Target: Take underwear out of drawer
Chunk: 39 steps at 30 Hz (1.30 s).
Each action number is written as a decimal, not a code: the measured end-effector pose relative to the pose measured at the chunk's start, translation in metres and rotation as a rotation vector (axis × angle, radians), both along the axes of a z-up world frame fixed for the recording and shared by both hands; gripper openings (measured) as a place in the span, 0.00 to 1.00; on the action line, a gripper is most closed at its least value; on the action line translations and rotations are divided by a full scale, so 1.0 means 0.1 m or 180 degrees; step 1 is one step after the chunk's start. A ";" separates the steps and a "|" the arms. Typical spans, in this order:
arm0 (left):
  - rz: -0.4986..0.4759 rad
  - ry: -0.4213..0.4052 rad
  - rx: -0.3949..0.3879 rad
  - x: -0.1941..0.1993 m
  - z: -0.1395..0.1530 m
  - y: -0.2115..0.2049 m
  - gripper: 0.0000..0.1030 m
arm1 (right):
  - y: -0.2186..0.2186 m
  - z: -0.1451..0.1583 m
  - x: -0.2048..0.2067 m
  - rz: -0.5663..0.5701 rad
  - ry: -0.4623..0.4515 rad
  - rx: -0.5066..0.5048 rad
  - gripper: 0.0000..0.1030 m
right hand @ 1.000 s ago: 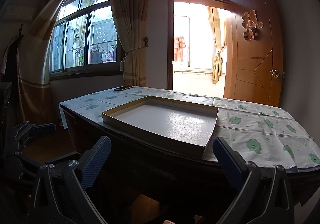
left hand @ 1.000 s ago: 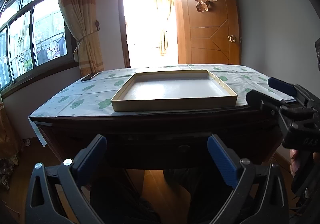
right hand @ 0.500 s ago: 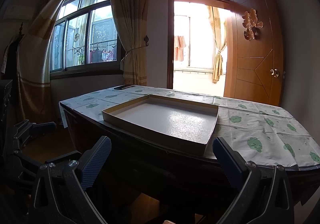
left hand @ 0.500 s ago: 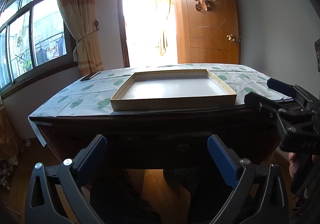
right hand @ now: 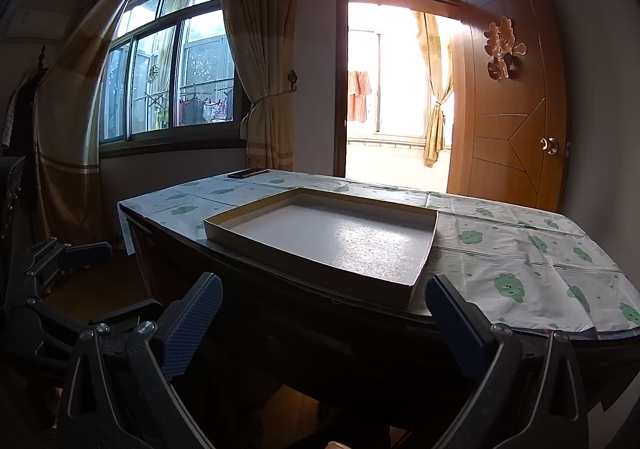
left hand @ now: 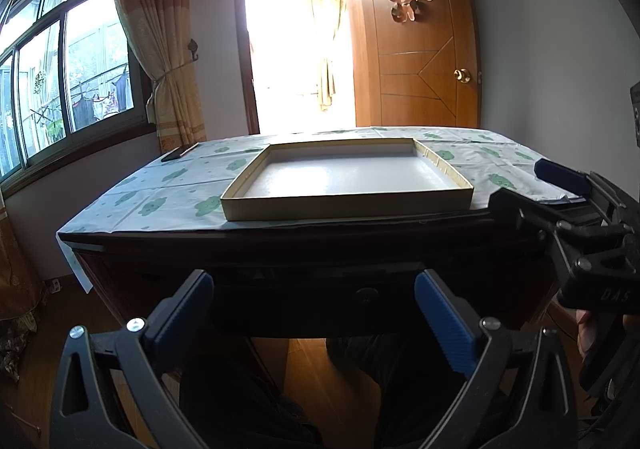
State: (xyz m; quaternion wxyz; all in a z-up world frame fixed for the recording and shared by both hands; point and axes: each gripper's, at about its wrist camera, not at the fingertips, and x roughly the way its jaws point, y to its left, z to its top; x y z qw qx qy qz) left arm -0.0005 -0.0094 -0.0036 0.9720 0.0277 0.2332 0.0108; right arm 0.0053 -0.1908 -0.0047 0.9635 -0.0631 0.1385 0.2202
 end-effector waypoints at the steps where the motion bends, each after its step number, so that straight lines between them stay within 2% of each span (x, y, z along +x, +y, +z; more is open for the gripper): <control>1: 0.0002 -0.0001 0.0001 0.00 0.00 0.00 1.00 | 0.00 0.00 0.00 0.0001 0.0000 0.0000 1.00; 33: 0.0001 0.0006 0.0002 0.00 -0.03 0.01 1.00 | -0.04 -0.13 0.05 -0.0035 -0.0103 -0.0038 1.00; 36: 0.0005 0.0013 0.0005 0.01 -0.04 0.01 1.00 | -0.03 -0.16 0.05 -0.0033 -0.0222 -0.0060 1.00; 39: 0.0012 0.0032 -0.0002 0.03 -0.11 0.04 1.00 | 0.00 -0.28 0.02 -0.0006 -0.0556 -0.0150 0.99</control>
